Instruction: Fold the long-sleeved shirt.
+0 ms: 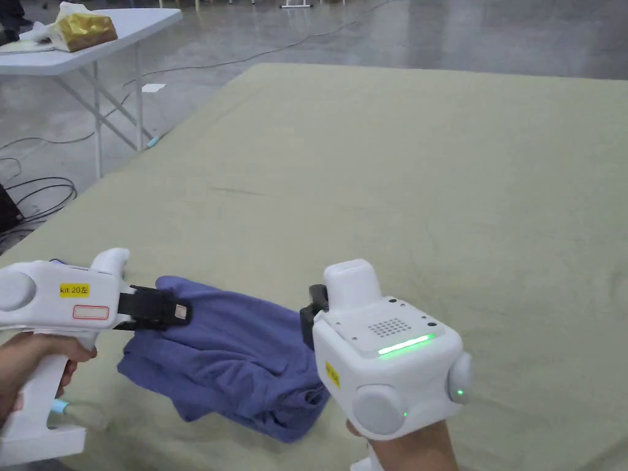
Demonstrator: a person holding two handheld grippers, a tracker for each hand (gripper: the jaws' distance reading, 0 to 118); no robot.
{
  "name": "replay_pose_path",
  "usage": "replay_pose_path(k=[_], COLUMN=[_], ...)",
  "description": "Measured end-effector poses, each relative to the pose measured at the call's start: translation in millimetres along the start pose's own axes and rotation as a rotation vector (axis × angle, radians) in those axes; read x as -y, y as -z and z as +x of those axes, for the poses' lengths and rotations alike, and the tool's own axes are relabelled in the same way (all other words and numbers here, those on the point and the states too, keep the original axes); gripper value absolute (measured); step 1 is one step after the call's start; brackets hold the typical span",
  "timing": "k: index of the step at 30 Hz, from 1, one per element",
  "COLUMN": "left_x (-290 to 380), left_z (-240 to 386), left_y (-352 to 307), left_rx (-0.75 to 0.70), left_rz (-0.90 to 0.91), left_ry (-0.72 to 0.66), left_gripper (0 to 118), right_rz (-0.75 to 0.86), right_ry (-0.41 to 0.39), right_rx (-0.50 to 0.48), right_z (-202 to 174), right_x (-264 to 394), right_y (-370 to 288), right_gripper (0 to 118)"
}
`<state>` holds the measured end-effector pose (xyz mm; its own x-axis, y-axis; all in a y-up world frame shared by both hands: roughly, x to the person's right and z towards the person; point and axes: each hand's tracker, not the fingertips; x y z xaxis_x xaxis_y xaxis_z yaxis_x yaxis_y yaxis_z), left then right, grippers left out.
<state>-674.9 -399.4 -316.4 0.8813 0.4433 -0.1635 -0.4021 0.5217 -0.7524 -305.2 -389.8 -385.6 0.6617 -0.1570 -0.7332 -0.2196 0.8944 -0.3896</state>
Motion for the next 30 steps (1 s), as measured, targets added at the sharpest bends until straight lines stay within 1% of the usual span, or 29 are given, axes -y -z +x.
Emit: replay_pose_path(k=[1, 2, 3, 5, 6, 7, 8, 9, 10, 11, 13, 16, 17, 18, 19, 20, 21, 22, 23, 24, 25, 26, 27, 28, 30], left_x=[-1, 1, 3, 9, 11, 12, 13, 11, 10, 7, -1, -15, -17, -19, -18, -16, -14, -11, -8, -3, 0, 4, 8, 12, 24], left_z=[-18, -30, -42, -43, -40, -37, -32, -28, -24, -20, -8, 25, 45, 69, 93, 113, 142, 167, 199, 229, 254, 281, 308, 331, 382], left_y=[-2, -4, -4, 0, 2, 4, 3, 2, 0, -4, -23, -53, -64, -75, -82, -86, -90, -91, -90, -88, -85, -81, -75, -70, -57], left_rx=[-0.022, -0.018, 0.015, 0.011, 0.003, -0.007, -0.013, -0.002, 0.027, 0.040, 0.004, -0.052, -0.021, 0.034, 0.065, 0.093, 0.110, 0.110, 0.069, -0.006, -0.034, -0.031, -0.034, -0.045, -0.137], left_rz=[0.015, 0.036, 0.053, 0.054, 0.053, 0.063, 0.088, 0.083, 0.099, 0.106, 0.175, 0.210, 0.264, 0.327, 0.391, 0.463, 0.499, 0.531, 0.556, 0.577, 0.611, 0.640, 0.640, 0.682, 0.758], left_ry=[-0.039, -0.078, -0.124, -0.129, -0.121, -0.094, -0.082, -0.082, -0.094, -0.097, -0.093, 0.010, 0.055, 0.096, 0.118, 0.135, 0.165, 0.195, 0.235, 0.260, 0.291, 0.319, 0.326, 0.344, 0.391], left_gripper=[3, 3, 3, 4, 13, 35, 70, 110, 118, 117, 117, 117, 116, 110, 94, 65, 43, 31, 31, 0, 0, 0, 0, 0, 0], right_rz=[-0.001, -0.006, -0.011, -0.025, -0.029, -0.035, -0.041, -0.047, -0.051, -0.051, -0.040, -0.016, -0.001, 0.028, 0.060, 0.083, 0.106, 0.118, 0.140, 0.163, 0.192, 0.225, 0.253, 0.273, 0.328], right_ry=[-0.011, -0.021, -0.033, -0.048, -0.049, -0.046, -0.039, -0.031, -0.027, -0.023, -0.020, -0.022, -0.017, -0.014, -0.019, -0.030, -0.036, -0.033, -0.024, -0.020, -0.016, -0.021, -0.031, -0.043, -0.065], right_rx=[-0.037, -0.054, -0.063, -0.074, -0.079, -0.081, -0.082, -0.083, -0.086, -0.085, -0.082, -0.058, -0.053, -0.035, -0.007, 0.035, 0.064, 0.086, 0.113, 0.140, 0.168, 0.197, 0.238, 0.281, 0.361], right_z=[-11, -20, -27, -37, -39, -40, -39, -37, -34, -31, -21, -2, 7, 16, 24, 34, 45, 54, 65, 77, 87, 98, 109, 118, 138], right_x=[3, 5, 8, 13, 15, 15, 15, 14, 11, 9, 4, -7, -12, -18, -24, -30, -38, -45, -53, -61, -69, -76, -83, -89, -98], right_y=[13, 23, 32, 43, 46, 45, 46, 45, 42, 37, 26, -1, -13, -29, -43, -60, -77, -93, -114, -134, -153, -176, -200, -218, -262], right_gripper=[0, 0, 0, 0, 0, 0, 0, 0, 0, 0, 0, 0, 0, 0, 0, 0, 0, 0, 0, 0, 0, 0, 0, 0, 0])
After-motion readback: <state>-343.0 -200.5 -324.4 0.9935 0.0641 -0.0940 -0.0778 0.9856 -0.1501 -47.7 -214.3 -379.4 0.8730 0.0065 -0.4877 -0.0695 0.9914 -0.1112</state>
